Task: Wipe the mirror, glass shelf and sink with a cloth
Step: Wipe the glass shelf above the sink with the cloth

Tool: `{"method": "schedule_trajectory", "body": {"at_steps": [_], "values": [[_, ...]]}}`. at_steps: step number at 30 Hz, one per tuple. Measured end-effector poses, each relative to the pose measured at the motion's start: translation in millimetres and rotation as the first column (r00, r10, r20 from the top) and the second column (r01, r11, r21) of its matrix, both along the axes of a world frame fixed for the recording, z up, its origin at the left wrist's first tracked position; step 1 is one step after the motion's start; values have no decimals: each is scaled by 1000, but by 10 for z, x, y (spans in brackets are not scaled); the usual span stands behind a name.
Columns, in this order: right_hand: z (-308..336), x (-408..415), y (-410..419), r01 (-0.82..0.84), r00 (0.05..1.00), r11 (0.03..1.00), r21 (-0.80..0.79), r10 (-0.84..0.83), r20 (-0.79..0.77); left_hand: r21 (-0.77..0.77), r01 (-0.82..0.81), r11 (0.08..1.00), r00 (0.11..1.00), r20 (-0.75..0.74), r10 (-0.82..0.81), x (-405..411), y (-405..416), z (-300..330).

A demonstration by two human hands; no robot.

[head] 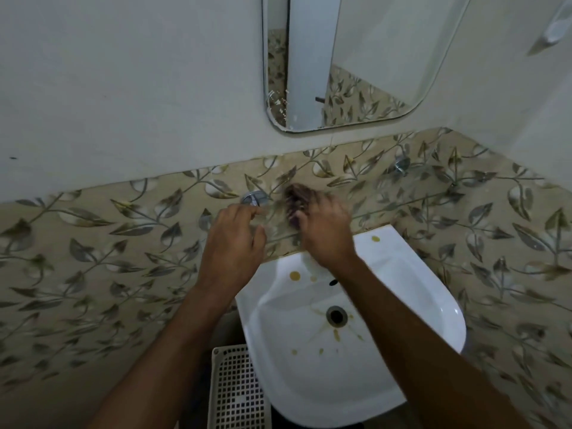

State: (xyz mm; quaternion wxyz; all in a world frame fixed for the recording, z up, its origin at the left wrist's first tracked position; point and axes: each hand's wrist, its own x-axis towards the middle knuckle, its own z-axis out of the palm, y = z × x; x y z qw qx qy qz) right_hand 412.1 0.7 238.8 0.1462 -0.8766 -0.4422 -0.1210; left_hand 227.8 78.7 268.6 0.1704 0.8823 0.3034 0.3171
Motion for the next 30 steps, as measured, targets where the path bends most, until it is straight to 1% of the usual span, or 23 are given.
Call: {"method": "schedule_trajectory", "body": {"at_steps": [4,6,7,9,11,13,15,17,19,20,21,22,23,24,25,26,27,28,29,30], "values": [[-63,-751,401,-199,978,979,-37,201,62,1,-94,996,994,57,94,-159,66,30],[-77,-927,482,-219,974,974,-58,222,50,-13,-126,992,990,64,127,-261,99,34],[-76,-990,493,-231,972,972,-50,232,36,-17,-140,990,988,64,141,-311,117,24],[-103,-1110,505,-290,955,957,-28,291,56,-19,-161,987,985,64,162,-406,142,-2],[-162,-1230,489,-384,920,922,35,380,95,-16,-165,986,983,79,166,-503,137,-22],[-250,-1301,451,-466,884,869,166,449,130,-4,-164,987,980,115,163,-598,107,-29],[-358,-1329,372,-513,858,811,281,487,162,20,-161,987,978,135,157,-683,74,-27],[-468,-1394,250,-502,865,786,361,468,182,49,-154,987,981,124,147,-742,55,-11],[-591,-1538,96,-456,890,796,398,421,178,62,-154,986,984,102,148,-777,50,12],[-655,-1626,4,-424,904,805,415,399,151,64,-161,985,984,93,155,-784,54,13],[-688,-1718,-101,-351,927,809,471,370,54,69,-165,984,984,84,159,-793,64,5],[-727,-1787,-184,-202,928,808,553,339,-157,81,-162,983,985,75,156,-799,76,-8],[-709,-1842,-253,11,846,808,589,307,-435,96,-152,984,987,66,146,-804,92,-27],[-690,-1865,-273,231,687,797,558,273,-674,106,-139,985,990,53,134,-806,107,-48],[-673,-1842,-244,416,487,772,480,256,-835,109,-126,986,992,34,123,-805,126,-72],[-684,-1784,-171,556,226,741,376,300,-927,103,-118,988,993,12,118,-800,138,-93],[-678,-1708,-81,650,-68,708,275,415,-907,91,-115,989,993,-9,117,-793,143,-109],[-626,-1626,13,691,-313,694,200,537,-783,73,-114,991,993,-24,116,-784,136,-118],[-566,-1542,98,700,-476,698,152,614,-629,56,-112,992,993,-29,114,-776,119,-120],[-501,-1451,176,716,-563,689,113,665,-490,46,-108,993,993,-31,110,-767,101,-114]]}}
